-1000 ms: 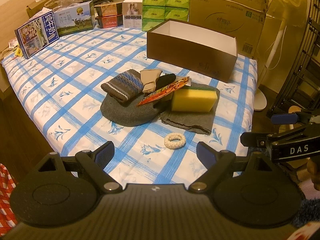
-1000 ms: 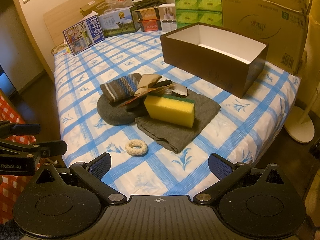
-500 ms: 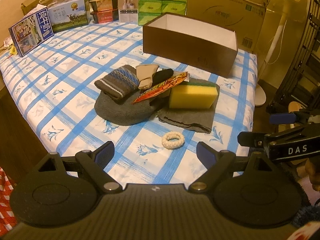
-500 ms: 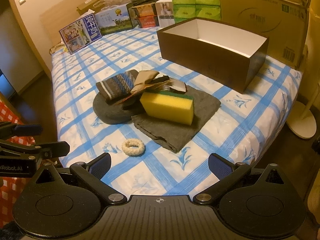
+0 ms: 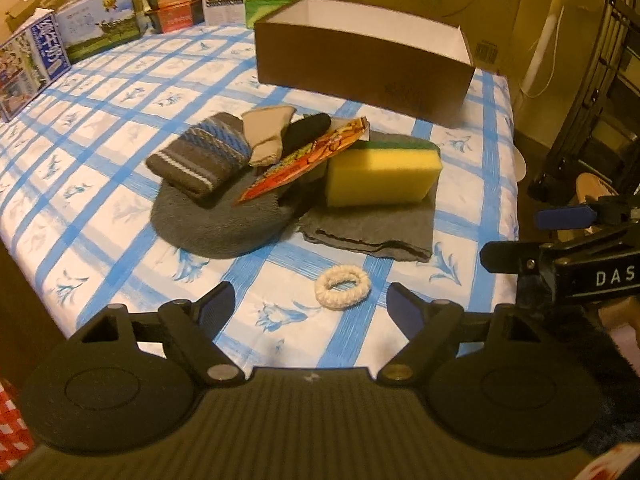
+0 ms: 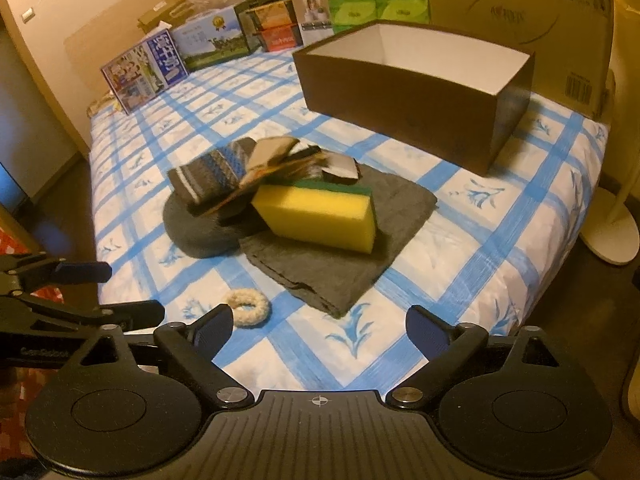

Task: Organize soft objects
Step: 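Reach the left tool to the white hair tie and close on it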

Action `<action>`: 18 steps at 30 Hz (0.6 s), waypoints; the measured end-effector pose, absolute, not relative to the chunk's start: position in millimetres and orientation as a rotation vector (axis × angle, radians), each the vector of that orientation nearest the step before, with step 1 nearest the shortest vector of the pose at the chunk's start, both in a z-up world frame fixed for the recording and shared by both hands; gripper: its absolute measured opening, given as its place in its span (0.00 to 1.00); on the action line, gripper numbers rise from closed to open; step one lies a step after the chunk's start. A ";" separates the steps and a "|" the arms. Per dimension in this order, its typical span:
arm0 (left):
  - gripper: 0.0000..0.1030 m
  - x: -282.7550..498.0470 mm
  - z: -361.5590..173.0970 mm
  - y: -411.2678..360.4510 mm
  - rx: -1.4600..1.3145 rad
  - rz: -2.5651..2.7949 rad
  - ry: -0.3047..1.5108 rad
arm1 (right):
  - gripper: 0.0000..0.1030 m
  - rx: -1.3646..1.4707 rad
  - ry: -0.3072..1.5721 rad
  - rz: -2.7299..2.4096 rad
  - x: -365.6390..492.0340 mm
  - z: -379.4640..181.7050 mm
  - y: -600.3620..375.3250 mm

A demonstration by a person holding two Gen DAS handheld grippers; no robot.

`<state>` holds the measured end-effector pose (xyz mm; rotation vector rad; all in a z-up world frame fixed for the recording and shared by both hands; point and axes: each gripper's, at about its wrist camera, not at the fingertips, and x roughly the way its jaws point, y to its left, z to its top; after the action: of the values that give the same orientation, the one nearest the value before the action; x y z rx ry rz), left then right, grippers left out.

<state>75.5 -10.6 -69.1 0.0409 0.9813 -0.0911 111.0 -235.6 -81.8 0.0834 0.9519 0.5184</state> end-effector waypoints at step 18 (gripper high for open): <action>0.66 122.0 -134.4 -29.5 0.125 -0.193 1.063 | 0.89 0.115 1.020 0.483 149.7 -113.3 -241.8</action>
<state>122.0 -29.5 -134.4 0.1249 1.0632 -0.1929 149.7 -241.8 -113.3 0.1151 1.0201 0.4830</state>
